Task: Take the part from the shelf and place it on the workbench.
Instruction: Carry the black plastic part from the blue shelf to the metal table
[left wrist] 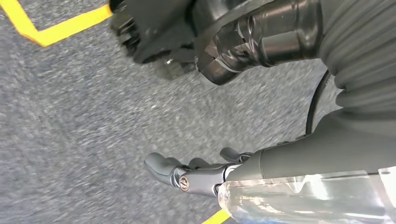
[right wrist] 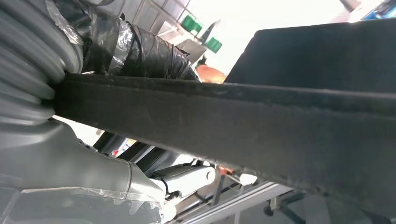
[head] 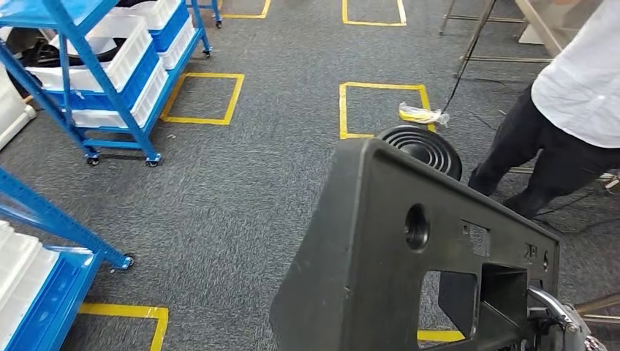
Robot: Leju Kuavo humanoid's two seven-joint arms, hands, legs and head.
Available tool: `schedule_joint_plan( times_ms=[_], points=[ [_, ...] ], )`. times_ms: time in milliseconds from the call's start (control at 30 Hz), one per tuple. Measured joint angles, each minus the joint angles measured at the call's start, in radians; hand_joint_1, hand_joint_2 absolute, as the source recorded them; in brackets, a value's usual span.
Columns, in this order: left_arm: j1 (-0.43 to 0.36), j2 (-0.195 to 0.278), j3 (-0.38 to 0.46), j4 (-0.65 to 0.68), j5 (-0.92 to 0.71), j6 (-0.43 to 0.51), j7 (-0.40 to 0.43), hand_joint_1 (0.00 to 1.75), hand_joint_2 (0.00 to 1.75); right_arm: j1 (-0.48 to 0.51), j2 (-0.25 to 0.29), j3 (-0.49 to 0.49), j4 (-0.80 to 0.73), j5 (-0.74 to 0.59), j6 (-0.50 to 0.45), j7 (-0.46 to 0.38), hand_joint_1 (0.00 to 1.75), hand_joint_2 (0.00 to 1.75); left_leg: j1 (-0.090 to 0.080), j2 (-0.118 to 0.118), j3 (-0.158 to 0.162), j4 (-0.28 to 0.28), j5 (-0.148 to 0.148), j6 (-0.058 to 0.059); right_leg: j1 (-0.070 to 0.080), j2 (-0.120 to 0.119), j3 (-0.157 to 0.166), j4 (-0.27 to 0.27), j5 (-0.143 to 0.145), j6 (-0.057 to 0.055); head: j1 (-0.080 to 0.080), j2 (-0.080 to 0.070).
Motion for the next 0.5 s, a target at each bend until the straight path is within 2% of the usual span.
schedule_joint_plan(
  times_ms=[33,67,100,133,167,233,267,300,333,367,400,433,467,500],
  points=[
    [-0.001,0.0,0.0,0.0,0.0,-0.001,-0.001,0.0,1.75,0.002,0.0,-0.001,0.0,0.0,0.0,0.0,1.75,1.75,-0.001,-0.007,0.003,-0.007,-0.003,0.003,-0.002,0.01,-0.004,0.001,0.001,0.007,0.0,0.0],
    [-0.001,0.0,0.0,0.0,0.001,-0.002,-0.003,0.0,1.75,0.004,0.0,-0.002,-0.001,0.0,0.0,0.0,1.75,1.75,-0.002,0.004,0.004,-0.011,-0.001,0.006,-0.004,0.022,-0.008,0.0,0.004,0.014,0.0,0.0],
    [-0.001,0.0,0.0,0.0,0.001,-0.004,-0.004,0.0,1.75,0.008,0.0,-0.002,-0.002,0.0,0.0,0.0,1.75,1.75,-0.002,0.016,0.007,-0.016,0.003,0.012,-0.006,0.023,-0.01,0.002,0.005,0.02,0.0,0.0],
    [-0.002,0.0,0.0,0.0,0.001,-0.005,-0.006,0.0,1.75,0.011,0.0,-0.003,-0.003,0.0,0.0,0.0,1.75,1.75,-0.001,0.029,0.01,-0.022,0.007,0.02,-0.005,0.007,-0.015,0.012,-0.003,0.024,0.001,0.0],
    [-0.001,-0.001,0.0,0.0,0.001,-0.007,-0.008,0.0,1.75,0.013,0.0,-0.004,-0.004,0.0,0.0,0.0,1.75,1.75,0.0,0.043,0.012,-0.027,0.01,0.026,-0.003,-0.019,-0.029,0.041,-0.021,0.028,0.002,0.0],
    [0.0,-0.001,0.0,0.0,0.002,-0.009,-0.01,0.0,1.75,0.015,0.0,-0.004,-0.006,0.0,0.0,0.0,1.75,1.75,-0.001,0.071,0.014,-0.032,0.011,0.034,-0.002,-0.078,-0.083,0.153,-0.082,0.034,0.003,0.0],
    [0.002,0.0,0.001,0.0,0.002,-0.01,-0.01,0.0,1.75,0.015,0.0,-0.004,-0.006,0.0,0.0,0.0,1.75,1.75,-0.003,0.087,0.014,-0.032,0.01,0.034,-0.004,-0.09,-0.116,0.218,-0.11,0.037,0.003,0.0],
    [0.003,0.0,0.001,0.0,0.002,-0.01,-0.01,0.0,1.75,0.016,0.0,-0.004,-0.006,0.0,0.0,0.0,1.75,1.75,-0.003,0.102,0.014,-0.032,0.008,0.034,-0.007,-0.095,-0.138,0.262,-0.122,0.04,0.003,0.0],
    [0.004,0.0,0.001,0.0,0.002,-0.01,-0.01,0.0,1.75,0.017,0.0,-0.004,-0.006,0.0,0.0,0.0,1.75,1.75,-0.004,0.116,0.015,-0.032,0.006,0.033,-0.009,-0.099,-0.142,0.271,-0.115,0.042,0.003,0.0],
    [0.004,0.0,0.001,0.0,0.002,-0.01,-0.01,0.0,1.75,0.017,0.0,-0.005,-0.006,0.0,0.0,0.0,1.75,1.75,-0.004,0.129,0.018,-0.032,0.003,0.032,-0.011,-0.104,-0.124,0.238,-0.09,0.043,0.003,0.0],
    [0.003,0.0,0.001,0.0,0.002,-0.01,-0.01,0.0,1.75,0.017,0.0,-0.005,-0.006,0.0,0.0,0.0,1.75,1.75,-0.004,0.14,0.022,-0.032,0.0,0.029,-0.011,-0.114,-0.087,0.171,-0.055,0.042,0.003,0.0],
    [0.002,0.0,0.001,0.0,0.002,-0.01,-0.01,0.0,1.75,0.017,0.0,-0.005,-0.006,0.0,0.0,0.0,1.75,1.75,-0.004,0.15,0.026,-0.032,-0.003,0.026,-0.009,-0.136,-0.047,0.098,-0.029,0.038,0.003,0.0],
    [0.002,0.0,0.001,0.0,0.002,-0.01,-0.01,0.0,1.75,0.017,0.0,-0.005,-0.006,0.0,0.0,0.0,1.75,1.75,-0.006,0.157,0.03,-0.032,-0.007,0.021,-0.005,-0.153,-0.014,0.037,-0.01,0.034,0.003,0.0],
    [0.002,0.0,0.001,0.0,0.002,-0.01,-0.01,0.0,1.75,0.017,0.0,-0.005,-0.006,0.0,0.0,0.0,1.75,1.75,-0.007,0.164,0.034,-0.032,-0.01,0.016,-0.001,-0.165,0.004,0.002,-0.003,0.028,0.003,0.0]
  ],
)
